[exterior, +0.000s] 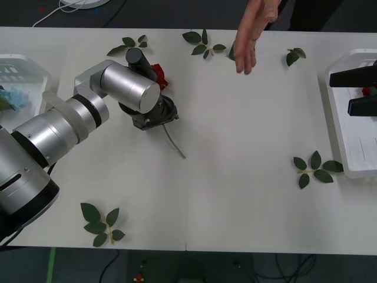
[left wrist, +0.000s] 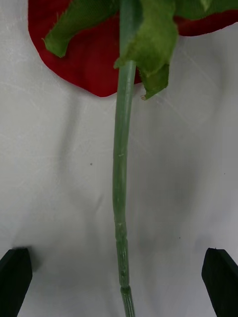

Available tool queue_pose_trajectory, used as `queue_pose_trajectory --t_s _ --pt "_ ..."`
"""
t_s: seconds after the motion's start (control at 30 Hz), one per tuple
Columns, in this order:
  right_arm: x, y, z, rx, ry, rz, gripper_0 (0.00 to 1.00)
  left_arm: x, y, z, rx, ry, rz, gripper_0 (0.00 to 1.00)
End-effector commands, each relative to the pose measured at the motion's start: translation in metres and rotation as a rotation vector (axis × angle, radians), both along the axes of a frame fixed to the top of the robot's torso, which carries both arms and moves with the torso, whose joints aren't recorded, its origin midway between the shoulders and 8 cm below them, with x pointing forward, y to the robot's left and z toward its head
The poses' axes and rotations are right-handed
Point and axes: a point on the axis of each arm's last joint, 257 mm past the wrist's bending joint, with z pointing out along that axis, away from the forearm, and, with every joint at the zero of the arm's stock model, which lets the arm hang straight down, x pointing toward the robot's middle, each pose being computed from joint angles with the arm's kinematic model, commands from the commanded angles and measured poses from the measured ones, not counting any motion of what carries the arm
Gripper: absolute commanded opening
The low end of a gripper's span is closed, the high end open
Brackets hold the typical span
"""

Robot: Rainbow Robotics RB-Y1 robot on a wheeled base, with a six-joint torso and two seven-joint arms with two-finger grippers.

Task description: Place the red flowers into the right box and the blue flowers into the left box. If a person shows an open palm, hand one flower to the person first, then continue sorting.

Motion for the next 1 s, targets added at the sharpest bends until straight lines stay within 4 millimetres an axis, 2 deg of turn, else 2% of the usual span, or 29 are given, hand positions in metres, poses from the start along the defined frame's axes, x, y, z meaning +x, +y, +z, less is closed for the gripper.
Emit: queue_pose_trajectory --t_s 0.03,1.0 --pt "-0.0013 0.0002 0.0115 -0.015 -0.029 0.006 1.0 0.0117 -0.0251 0.0267 0.029 -0.063 -0.074 1.0" --pt "-0.0013 0.0002 0.0115 -0.015 -0.029 0.006 1.0 0.014 -0.018 0.025 0.07 -0.076 -0.088 0.99"
